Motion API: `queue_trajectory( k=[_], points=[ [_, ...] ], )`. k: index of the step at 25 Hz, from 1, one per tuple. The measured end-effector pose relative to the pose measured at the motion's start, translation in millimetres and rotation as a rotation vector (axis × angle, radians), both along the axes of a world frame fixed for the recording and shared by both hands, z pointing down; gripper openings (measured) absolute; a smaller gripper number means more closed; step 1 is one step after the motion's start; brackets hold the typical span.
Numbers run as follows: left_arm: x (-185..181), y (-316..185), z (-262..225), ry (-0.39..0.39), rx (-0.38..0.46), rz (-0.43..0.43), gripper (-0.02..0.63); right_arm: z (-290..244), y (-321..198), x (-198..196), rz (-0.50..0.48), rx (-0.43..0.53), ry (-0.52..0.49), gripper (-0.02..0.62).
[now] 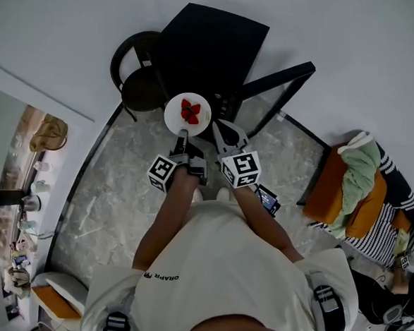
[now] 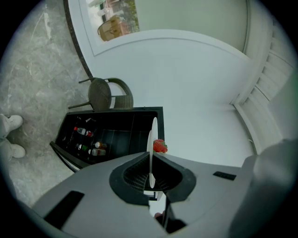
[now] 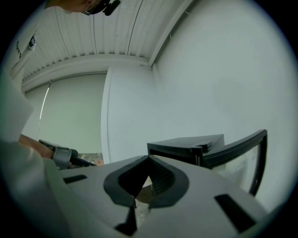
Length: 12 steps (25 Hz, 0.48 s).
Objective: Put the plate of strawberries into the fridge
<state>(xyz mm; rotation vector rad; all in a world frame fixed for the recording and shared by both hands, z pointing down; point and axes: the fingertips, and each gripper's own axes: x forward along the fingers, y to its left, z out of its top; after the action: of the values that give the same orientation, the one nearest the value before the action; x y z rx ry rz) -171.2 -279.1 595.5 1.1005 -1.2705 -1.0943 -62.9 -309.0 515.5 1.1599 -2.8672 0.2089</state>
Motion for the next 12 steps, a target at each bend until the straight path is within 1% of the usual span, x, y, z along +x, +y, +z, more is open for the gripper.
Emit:
queue_trajectory(
  k=[5, 12],
  points=[
    [-0.8, -5.0, 1.1, -0.006, -0.004, 0.025, 0.012, -1.0, 3.2, -1.1, 0.013, 0.0, 0.004, 0.011],
    [1.1, -28.2, 18.8, -0.005, -0.014, 0.066, 0.012, 1.3, -6.0, 0.0, 0.024, 0.006, 0.007, 0.011]
  ],
)
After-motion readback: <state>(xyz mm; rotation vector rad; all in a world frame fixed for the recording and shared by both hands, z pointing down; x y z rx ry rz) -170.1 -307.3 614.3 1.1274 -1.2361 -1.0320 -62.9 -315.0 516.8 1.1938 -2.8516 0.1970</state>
